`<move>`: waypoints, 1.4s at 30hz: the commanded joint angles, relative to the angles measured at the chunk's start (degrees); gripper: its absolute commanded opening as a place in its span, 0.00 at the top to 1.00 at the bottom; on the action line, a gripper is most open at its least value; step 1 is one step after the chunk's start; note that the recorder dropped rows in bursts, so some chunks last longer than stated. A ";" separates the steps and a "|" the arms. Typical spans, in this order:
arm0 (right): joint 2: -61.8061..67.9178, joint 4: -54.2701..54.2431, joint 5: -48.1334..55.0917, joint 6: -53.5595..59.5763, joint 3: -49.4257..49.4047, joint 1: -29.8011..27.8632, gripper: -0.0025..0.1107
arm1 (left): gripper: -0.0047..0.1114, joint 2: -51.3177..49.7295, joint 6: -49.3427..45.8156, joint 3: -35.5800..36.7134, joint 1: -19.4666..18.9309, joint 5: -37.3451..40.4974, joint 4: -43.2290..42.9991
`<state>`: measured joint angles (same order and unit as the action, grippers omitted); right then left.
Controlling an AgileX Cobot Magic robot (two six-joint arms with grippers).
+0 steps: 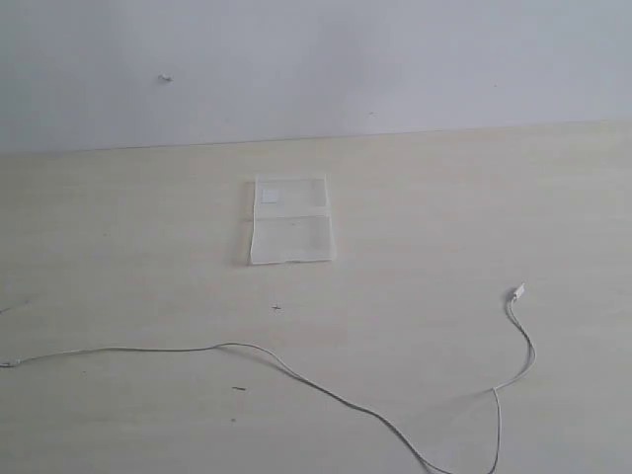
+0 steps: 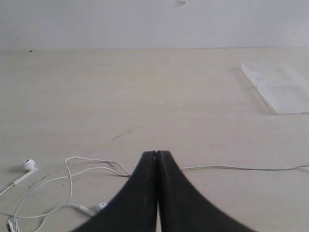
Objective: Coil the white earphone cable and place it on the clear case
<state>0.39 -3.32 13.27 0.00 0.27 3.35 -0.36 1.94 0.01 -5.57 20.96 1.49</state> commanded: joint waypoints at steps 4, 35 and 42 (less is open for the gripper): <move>-0.39 -0.22 -22.57 0.00 -0.27 -0.33 0.98 | 0.96 0.36 -0.13 -0.01 -0.19 -0.49 0.38; 44.96 -12.89 2.92 13.26 43.52 -0.33 0.98 | 0.96 0.36 -0.13 -0.01 -0.19 -0.60 0.36; 51.91 -21.51 5.04 18.23 44.26 0.91 0.98 | 0.96 0.36 -0.13 -0.01 -0.19 -0.60 0.36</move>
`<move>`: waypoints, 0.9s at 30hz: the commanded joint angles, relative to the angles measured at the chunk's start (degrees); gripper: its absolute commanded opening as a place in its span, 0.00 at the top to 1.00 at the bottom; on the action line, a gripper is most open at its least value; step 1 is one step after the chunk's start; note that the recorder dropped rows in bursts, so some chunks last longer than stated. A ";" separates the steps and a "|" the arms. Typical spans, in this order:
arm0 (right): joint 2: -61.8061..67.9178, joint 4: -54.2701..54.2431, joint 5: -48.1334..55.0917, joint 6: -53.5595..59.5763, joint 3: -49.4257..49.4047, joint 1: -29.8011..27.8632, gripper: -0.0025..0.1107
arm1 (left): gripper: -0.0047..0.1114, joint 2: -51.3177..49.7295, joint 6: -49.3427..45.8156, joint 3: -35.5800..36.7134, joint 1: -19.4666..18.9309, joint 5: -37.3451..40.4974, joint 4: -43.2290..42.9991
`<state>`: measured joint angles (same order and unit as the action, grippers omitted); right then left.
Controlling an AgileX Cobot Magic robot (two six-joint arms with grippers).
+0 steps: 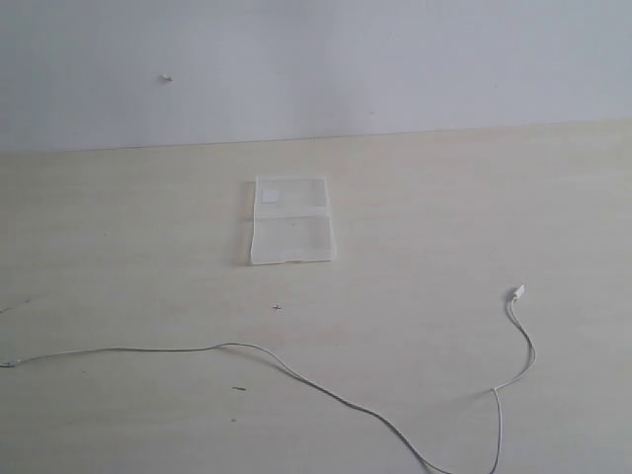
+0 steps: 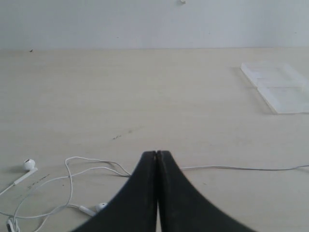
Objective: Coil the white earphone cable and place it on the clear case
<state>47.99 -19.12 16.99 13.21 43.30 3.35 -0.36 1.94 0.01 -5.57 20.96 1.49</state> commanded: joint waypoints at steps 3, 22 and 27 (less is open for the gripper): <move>9.77 -11.00 8.80 21.29 4.87 4.78 0.98 | 0.96 0.36 -0.13 -0.01 -0.19 -0.60 0.36; 43.96 -4.98 37.73 39.17 32.30 30.77 0.98 | 0.96 0.36 -0.13 -0.01 -0.19 -0.60 0.36; 51.18 3.24 38.61 33.62 37.71 37.30 0.98 | 0.96 0.36 -0.13 -0.01 -0.19 -0.60 0.36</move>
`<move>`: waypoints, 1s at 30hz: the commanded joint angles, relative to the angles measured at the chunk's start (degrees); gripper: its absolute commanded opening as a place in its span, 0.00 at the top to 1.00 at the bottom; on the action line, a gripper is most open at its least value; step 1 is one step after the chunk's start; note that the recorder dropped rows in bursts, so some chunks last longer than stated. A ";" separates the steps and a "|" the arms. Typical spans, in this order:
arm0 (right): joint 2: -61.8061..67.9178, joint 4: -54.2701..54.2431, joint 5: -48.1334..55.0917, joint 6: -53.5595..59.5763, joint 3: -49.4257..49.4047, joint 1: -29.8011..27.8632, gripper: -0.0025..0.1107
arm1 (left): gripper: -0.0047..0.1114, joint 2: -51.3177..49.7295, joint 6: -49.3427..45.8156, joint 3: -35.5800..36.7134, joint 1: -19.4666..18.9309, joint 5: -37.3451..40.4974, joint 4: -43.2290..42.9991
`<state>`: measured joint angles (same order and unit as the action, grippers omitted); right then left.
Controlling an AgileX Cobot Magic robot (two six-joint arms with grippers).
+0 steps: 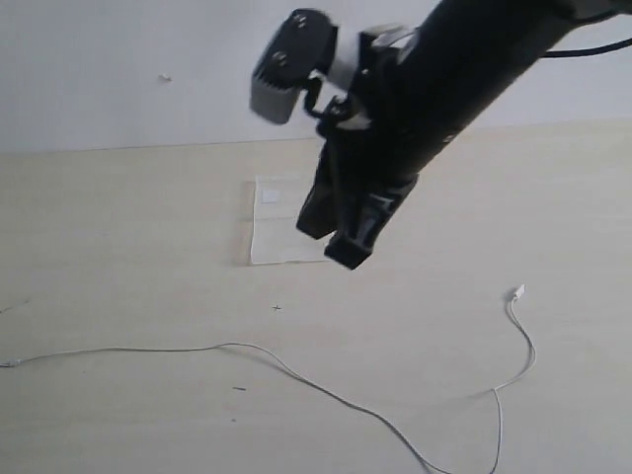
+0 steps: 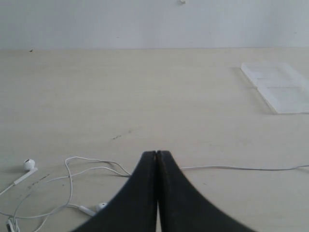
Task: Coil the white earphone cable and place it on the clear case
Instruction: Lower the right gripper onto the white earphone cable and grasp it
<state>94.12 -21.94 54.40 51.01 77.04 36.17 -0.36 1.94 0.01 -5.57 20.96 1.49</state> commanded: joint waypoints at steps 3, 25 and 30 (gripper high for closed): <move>8.72 7.02 1.21 -6.24 7.07 7.12 0.96 | 0.96 0.36 -0.13 -0.01 -0.19 -0.60 0.36; 19.31 3.65 -7.69 -6.73 9.22 11.17 0.64 | 0.96 0.36 -0.13 -0.01 -0.19 -0.60 0.36; 24.10 7.88 -3.17 -13.59 14.09 11.17 0.64 | 0.96 0.36 -0.13 -0.01 -0.19 -0.60 0.36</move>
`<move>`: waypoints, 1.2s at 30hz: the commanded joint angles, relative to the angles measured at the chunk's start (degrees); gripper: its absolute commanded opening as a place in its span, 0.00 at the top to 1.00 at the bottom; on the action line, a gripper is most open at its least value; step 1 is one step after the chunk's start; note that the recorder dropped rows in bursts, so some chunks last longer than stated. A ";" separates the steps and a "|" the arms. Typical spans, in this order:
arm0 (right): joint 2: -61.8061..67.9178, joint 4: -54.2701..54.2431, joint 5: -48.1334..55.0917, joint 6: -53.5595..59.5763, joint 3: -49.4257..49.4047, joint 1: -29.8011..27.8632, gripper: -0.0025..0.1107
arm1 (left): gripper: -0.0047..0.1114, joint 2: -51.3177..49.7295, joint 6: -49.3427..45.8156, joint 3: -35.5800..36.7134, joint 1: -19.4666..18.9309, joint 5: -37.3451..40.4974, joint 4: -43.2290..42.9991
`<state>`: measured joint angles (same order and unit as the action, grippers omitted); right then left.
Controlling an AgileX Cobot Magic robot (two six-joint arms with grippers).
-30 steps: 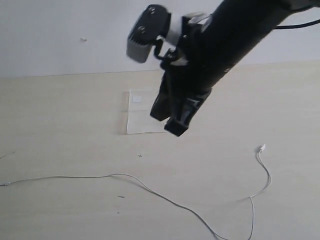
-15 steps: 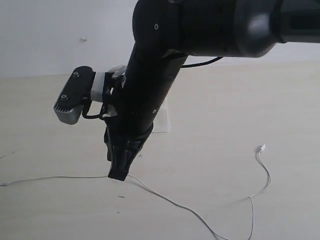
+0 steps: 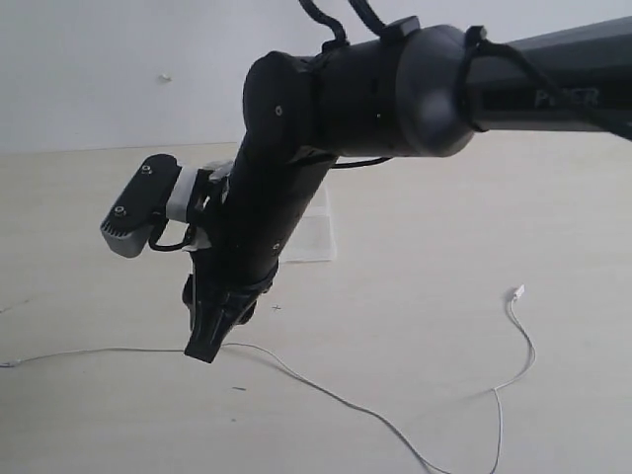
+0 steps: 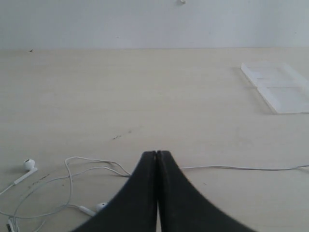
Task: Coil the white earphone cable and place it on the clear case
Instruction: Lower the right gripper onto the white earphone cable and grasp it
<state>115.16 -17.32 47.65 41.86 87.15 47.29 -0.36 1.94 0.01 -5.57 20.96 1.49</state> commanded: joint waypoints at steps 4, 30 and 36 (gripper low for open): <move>8.65 5.91 12.31 -4.57 13.03 0.05 0.64 | 0.96 0.36 -0.13 -0.01 -0.19 -0.60 0.36; 21.61 18.95 12.15 -11.02 21.18 2.72 0.64 | 0.96 0.36 -0.13 -0.01 -0.19 -0.60 0.36; 22.80 18.71 12.27 -11.69 21.18 2.72 0.64 | 0.96 0.36 -0.13 -0.01 -0.19 -0.60 0.36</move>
<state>137.24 1.10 60.12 30.87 108.01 49.93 -0.36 1.94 0.01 -5.57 20.96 1.49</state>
